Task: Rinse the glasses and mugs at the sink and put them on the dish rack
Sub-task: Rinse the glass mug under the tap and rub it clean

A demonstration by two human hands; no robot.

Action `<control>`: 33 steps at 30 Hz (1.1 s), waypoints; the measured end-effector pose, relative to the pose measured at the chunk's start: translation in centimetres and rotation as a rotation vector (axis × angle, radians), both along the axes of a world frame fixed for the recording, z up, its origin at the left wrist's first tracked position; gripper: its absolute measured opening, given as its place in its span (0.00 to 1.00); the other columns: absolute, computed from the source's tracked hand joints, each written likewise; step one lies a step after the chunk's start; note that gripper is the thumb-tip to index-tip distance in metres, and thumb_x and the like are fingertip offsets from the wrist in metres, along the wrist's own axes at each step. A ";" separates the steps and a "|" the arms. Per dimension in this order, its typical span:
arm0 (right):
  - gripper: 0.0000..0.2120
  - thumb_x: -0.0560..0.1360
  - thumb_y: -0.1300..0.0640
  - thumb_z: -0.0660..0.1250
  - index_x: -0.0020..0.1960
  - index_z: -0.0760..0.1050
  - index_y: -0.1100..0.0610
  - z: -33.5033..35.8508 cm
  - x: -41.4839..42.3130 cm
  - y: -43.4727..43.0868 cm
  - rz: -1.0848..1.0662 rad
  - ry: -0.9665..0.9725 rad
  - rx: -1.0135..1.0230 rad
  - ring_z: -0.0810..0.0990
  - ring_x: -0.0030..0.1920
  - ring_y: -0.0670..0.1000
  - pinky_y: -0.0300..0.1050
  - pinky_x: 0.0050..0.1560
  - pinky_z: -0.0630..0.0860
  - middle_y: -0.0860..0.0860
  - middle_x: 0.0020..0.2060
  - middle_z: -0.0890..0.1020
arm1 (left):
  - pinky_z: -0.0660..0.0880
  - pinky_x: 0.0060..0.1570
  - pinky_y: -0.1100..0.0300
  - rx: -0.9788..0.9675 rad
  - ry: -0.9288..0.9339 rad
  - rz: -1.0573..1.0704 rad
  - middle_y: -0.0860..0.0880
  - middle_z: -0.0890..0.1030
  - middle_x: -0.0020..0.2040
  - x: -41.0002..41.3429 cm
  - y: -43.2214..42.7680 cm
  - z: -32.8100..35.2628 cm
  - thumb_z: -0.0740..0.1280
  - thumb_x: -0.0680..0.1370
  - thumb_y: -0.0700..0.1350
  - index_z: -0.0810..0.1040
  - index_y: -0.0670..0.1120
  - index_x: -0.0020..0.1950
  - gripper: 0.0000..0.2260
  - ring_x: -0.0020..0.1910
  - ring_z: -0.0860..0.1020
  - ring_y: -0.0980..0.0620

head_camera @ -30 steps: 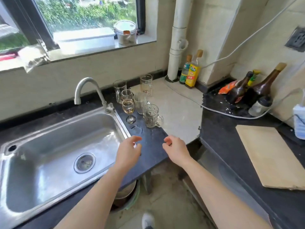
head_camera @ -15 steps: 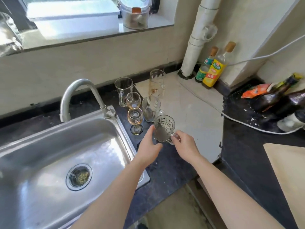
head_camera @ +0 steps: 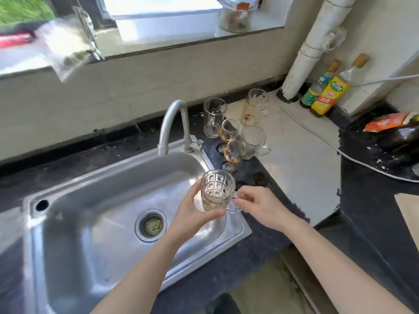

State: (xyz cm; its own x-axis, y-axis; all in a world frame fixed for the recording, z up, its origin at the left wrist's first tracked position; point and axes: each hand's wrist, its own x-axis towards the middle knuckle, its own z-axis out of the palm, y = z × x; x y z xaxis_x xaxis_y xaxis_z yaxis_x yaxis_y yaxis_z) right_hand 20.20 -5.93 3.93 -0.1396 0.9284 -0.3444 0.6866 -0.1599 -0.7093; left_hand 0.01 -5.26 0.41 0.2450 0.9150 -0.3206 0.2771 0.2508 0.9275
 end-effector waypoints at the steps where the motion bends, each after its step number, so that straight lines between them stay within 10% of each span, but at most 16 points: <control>1: 0.08 0.76 0.53 0.67 0.38 0.76 0.50 -0.2 -1.7 0.5 0.020 0.024 -0.007 0.76 0.36 0.43 0.43 0.40 0.72 0.45 0.33 0.78 | 0.65 0.52 0.77 0.008 0.010 0.013 0.60 0.77 0.61 -1.7 0.4 0.2 0.81 0.63 0.48 0.70 0.56 0.67 0.35 0.57 0.72 0.70; 10: 0.07 0.75 0.57 0.69 0.38 0.77 0.55 -1.1 -12.4 5.4 0.156 -0.003 -0.072 0.72 0.33 0.45 0.42 0.40 0.69 0.46 0.30 0.76 | 0.71 0.49 0.72 -0.003 0.128 0.004 0.55 0.80 0.52 -12.5 4.1 -0.6 0.82 0.62 0.43 0.73 0.52 0.58 0.29 0.51 0.78 0.59; 14: 0.11 0.73 0.61 0.69 0.55 0.82 0.59 -0.2 -12.6 8.8 -0.018 0.102 -0.166 0.81 0.47 0.48 0.44 0.49 0.76 0.53 0.48 0.84 | 0.69 0.40 0.77 0.032 0.161 0.068 0.56 0.80 0.49 -13.4 5.3 -0.9 0.81 0.62 0.43 0.73 0.49 0.55 0.27 0.45 0.78 0.62; 21: 0.14 0.78 0.60 0.59 0.62 0.71 0.63 -1.4 -12.7 16.9 -0.034 -0.691 0.135 0.76 0.59 0.60 0.50 0.54 0.73 0.60 0.58 0.77 | 0.68 0.37 0.78 0.048 0.268 0.112 0.59 0.79 0.47 -12.8 6.5 -1.1 0.81 0.60 0.47 0.71 0.54 0.55 0.29 0.46 0.77 0.61; 33: 0.09 0.80 0.60 0.59 0.57 0.75 0.59 -4.5 -12.0 19.5 0.149 -0.976 0.249 0.80 0.53 0.57 0.45 0.40 0.68 0.55 0.52 0.81 | 0.68 0.42 0.76 0.096 0.294 0.161 0.62 0.78 0.48 -11.7 7.1 -0.6 0.81 0.59 0.51 0.69 0.57 0.56 0.31 0.49 0.77 0.61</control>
State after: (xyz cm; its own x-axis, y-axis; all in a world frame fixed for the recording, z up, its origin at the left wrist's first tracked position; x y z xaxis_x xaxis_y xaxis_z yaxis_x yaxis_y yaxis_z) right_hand 8.25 13.57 -0.55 -0.0210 0.9853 -0.1697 0.9842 0.0502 0.1700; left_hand -11.67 1.82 -0.17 0.0051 0.9637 -0.2670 0.4998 0.2288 0.8354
